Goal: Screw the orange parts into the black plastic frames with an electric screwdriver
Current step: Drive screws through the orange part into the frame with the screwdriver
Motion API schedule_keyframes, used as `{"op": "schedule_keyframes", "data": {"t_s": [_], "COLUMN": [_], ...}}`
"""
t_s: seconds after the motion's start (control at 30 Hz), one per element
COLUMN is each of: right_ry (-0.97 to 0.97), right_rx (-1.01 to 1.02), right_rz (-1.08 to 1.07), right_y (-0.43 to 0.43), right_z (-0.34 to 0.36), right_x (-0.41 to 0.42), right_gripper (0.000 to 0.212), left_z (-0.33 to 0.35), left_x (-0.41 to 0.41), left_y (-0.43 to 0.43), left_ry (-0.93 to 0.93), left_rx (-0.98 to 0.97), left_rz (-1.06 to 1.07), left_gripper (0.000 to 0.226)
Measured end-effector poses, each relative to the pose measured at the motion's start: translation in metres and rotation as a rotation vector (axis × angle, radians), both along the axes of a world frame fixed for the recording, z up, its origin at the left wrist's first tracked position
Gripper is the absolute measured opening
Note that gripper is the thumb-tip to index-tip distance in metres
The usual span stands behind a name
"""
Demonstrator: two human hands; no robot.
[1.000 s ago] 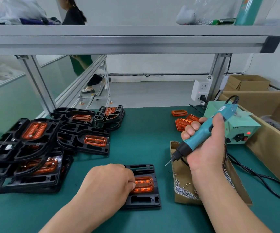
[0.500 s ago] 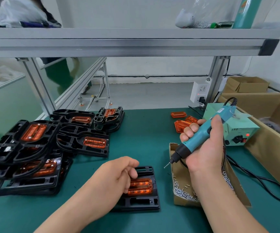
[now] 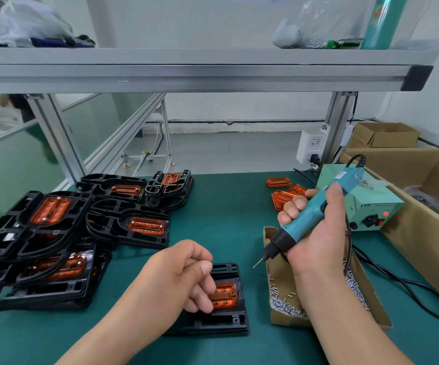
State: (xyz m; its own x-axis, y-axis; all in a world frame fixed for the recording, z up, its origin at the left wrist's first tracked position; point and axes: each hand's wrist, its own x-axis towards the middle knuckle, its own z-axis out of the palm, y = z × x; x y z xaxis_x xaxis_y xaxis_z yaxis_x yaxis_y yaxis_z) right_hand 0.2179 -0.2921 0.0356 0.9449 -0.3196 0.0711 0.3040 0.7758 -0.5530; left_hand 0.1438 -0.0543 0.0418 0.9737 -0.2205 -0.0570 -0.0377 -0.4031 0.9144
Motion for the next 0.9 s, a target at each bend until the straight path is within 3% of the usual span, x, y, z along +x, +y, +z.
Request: {"op": "schedule_keyframes", "data": {"t_s": [0.23,0.43,0.9], "right_ry": [-0.021,-0.031,-0.035], "right_rx": [-0.011,-0.024,-0.059], "right_rz": [0.031,0.075,0.125], "right_y": [0.009,0.02,0.038], "right_z": [0.001,0.002,-0.001], "right_x": [-0.004,-0.009,-0.017], "right_gripper": [0.036,0.037,0.038], "left_z": [-0.003,-0.001,-0.009], "left_x": [-0.001,-0.003,-0.005], "left_y": [-0.002,-0.008,-0.013], "left_ry": [-0.042,0.041,-0.022], "left_rx": [0.112,0.023,0.054], "left_rz": [0.002,-0.001,-0.025], "left_gripper": [0.006,0.029,0.035]}}
